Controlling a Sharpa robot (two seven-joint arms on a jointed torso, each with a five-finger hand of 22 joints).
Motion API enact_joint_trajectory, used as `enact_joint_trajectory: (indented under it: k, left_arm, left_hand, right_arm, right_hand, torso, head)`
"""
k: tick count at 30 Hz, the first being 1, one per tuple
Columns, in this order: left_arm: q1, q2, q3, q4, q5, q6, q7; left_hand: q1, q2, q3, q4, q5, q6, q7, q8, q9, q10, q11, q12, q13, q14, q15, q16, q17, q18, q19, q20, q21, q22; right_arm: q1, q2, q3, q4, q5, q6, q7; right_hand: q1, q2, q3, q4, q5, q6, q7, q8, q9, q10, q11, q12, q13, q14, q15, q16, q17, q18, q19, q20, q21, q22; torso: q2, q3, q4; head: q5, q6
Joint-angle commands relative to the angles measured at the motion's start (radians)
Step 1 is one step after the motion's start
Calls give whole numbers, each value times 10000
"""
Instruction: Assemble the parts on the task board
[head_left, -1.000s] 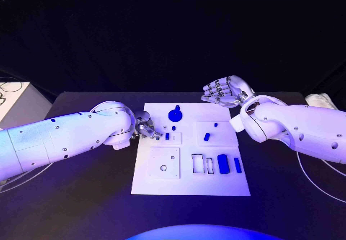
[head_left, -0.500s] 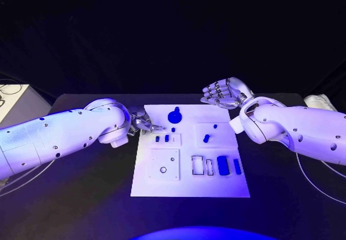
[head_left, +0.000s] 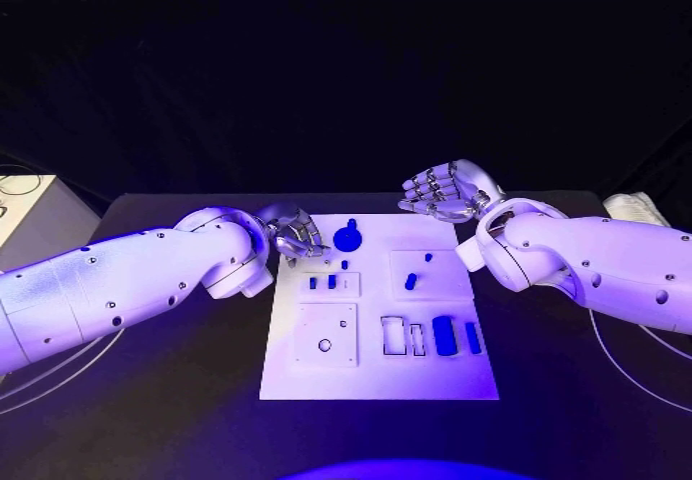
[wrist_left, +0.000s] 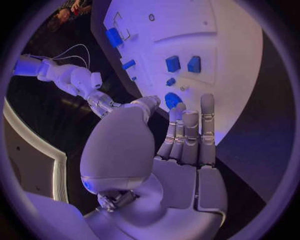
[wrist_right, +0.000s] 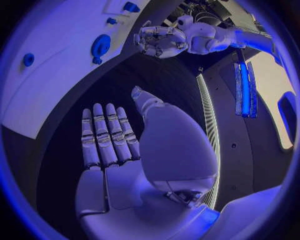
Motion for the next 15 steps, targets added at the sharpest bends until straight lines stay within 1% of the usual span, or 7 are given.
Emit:
enact_joint_trajectory:
  k: [1,2,4,7,9,12,15]
  left_arm:
    - [-137,176,-19,-144,-1275,-1059,1862]
    - [-197,242,-30,-207,-1570,-1200,2083]
    - [-294,373,-47,-345,-2145,-1412,2435]
    - [-383,599,-93,-610,-2964,-1495,2744]
    - [-406,716,-130,-744,-3329,-1399,2784]
    - [-428,878,-190,-914,-3794,-1146,2739]
    - [-436,976,-228,-1001,-4059,-937,2655]
  left_hand:
    - [561,-165,219,-59,-49,107,114,-172,-401,-248,43,-295,-303,-679,35,-352,-731,117,-198,8,-115,-28]
    - [714,-222,266,-52,-69,169,122,-260,-599,-312,67,-460,-474,-885,77,-428,-934,117,-257,33,-146,-29]
    - [808,-321,249,-45,-81,176,110,-359,-781,-366,66,-588,-615,-1035,71,-466,-1104,118,-291,51,-154,-20]
    - [934,-468,156,-16,-86,267,93,-520,-1117,-600,90,-842,-872,-1284,102,-492,-1305,116,-381,78,-177,1]
    - [1008,-502,103,-10,-86,287,51,-627,-1295,-673,107,-952,-999,-1355,116,-467,-1364,116,-420,98,-185,13]
    - [1105,-529,-7,0,-81,433,-51,-761,-1548,-825,163,-1136,-1192,-1416,161,-382,-1441,115,-458,133,-178,40]
    - [1185,-528,-57,-12,-75,559,-82,-834,-1689,-855,182,-1209,-1290,-1401,177,-287,-1477,118,-455,150,-144,72]
  right_arm:
    - [-6,-4,2,3,-73,122,90]
    - [-6,-6,2,3,-73,125,90]
    - [-7,-9,2,2,-73,130,90]
    - [-8,-9,2,6,-72,137,90]
    - [-8,-5,2,8,-72,137,90]
    - [-9,4,2,13,-72,139,89]
    - [-9,5,2,18,-72,138,86]
  right_hand:
    - [-14,96,-3,-75,0,38,256,-55,-16,68,-15,-48,1,37,0,-46,-11,34,-54,8,-19,-12]
    - [-14,96,-3,-75,0,38,256,-55,-16,68,-15,-48,1,37,0,-46,-11,34,-54,8,-19,-12]
    - [-4,105,4,-83,2,46,249,-55,-17,72,-18,-51,1,43,-1,-47,-15,35,-42,7,-17,-16]
    - [5,113,12,-90,3,53,243,-56,-17,77,-21,-54,1,49,-3,-48,-19,36,-15,7,-13,-18]
    - [5,113,12,-90,3,53,243,-56,-17,77,-21,-54,1,49,-3,-48,-19,36,-15,7,-13,-18]
    - [5,113,12,-90,3,53,243,-56,-17,77,-21,-54,1,49,-3,-48,-19,36,-15,7,-13,-18]
    - [5,113,12,-90,3,53,243,-56,-17,77,-21,-54,1,49,-3,-48,-19,36,-15,7,-13,-18]
  torso:
    - [10,-14,-15]
    - [15,-14,-15]
    - [11,-12,-11]
    - [9,3,-14]
    - [8,9,-11]
    - [11,5,-17]
    - [19,1,-23]
  head:
    - [-35,64]
    - [-44,79]
    - [-61,94]
    - [-86,128]
    - [-92,129]
    - [-93,137]
    - [-99,143]
